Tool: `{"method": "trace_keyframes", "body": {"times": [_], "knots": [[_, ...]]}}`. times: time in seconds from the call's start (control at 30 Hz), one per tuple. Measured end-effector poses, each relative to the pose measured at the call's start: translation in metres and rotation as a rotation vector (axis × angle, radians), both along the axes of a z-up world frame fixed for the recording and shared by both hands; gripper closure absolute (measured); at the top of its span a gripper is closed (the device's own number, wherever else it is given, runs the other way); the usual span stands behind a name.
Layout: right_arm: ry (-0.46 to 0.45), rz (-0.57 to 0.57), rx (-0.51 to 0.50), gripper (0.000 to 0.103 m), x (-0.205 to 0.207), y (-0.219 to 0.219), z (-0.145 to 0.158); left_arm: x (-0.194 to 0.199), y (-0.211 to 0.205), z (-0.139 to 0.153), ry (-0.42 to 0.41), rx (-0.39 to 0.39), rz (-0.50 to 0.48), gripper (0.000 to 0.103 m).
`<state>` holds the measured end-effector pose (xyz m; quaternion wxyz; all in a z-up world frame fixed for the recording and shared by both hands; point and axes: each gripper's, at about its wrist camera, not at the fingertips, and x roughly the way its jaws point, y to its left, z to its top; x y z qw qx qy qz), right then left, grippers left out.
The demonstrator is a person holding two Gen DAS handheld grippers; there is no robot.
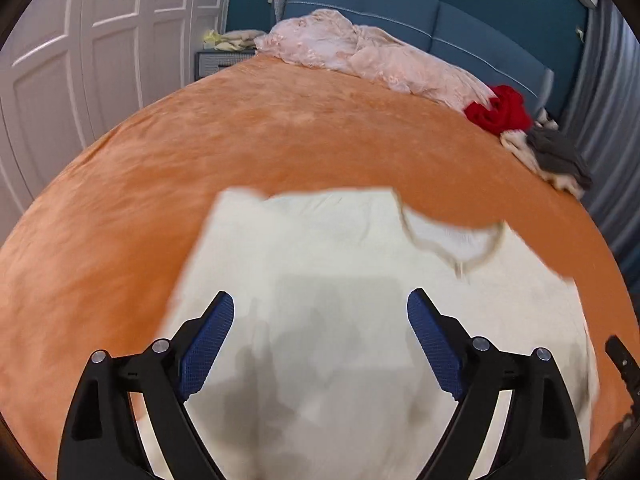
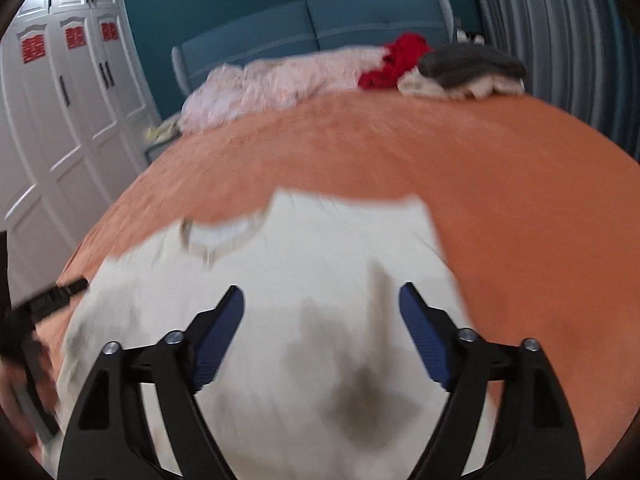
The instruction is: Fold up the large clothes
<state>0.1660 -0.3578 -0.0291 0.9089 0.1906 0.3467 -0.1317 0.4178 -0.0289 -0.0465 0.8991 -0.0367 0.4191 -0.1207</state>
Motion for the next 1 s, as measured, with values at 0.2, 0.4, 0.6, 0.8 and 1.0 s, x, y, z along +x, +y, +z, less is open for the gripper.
{"method": "trace_keyframes", "body": {"times": [0.2, 0.4, 0.6, 0.8, 1.0], "knots": [[0.136, -0.018, 0.211, 0.015, -0.161, -0.011, -0.028, -0.107, 0.108, -0.002, 0.165, -0.01, 0.015, 0.017], [0.136, -0.084, 0.426, 0.015, -0.214, -0.001, -0.063, -0.176, 0.161, -0.037, 0.328, -0.124, 0.09, 0.017], [0.1, -0.062, 0.506, 0.014, -0.2, 0.016, -0.071, -0.198, 0.159, -0.051, 0.337, -0.164, 0.11, 0.017], [0.139, -0.072, 0.467, 0.086, -0.177, 0.023, -0.072, -0.198, 0.149, -0.049, 0.348, -0.152, 0.072, 0.062], [0.077, -0.033, 0.405, 0.097, -0.192, 0.026, -0.029, -0.216, 0.154, -0.009, 0.288, -0.151, 0.039, 0.097]]}}
